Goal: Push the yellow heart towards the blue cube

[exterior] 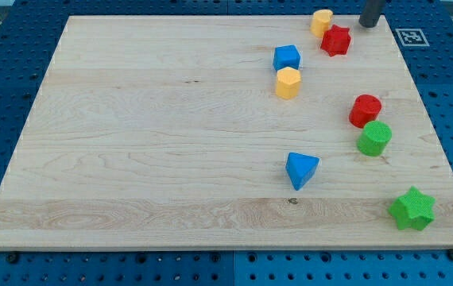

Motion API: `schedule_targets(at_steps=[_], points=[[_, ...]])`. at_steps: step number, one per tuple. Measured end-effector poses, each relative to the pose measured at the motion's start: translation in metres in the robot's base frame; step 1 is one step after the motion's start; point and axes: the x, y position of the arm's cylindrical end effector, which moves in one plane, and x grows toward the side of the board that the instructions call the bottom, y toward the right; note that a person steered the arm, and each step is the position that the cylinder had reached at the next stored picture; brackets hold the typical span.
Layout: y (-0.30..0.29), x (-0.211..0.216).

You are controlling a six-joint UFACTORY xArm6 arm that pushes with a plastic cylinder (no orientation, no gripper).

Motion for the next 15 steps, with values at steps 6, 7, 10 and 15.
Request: schedule_targets(at_steps=[6,7,10,15], points=[[-0.125,0.000],[-0.097,0.010],[-0.089,-0.023],[-0.176,-0.023]])
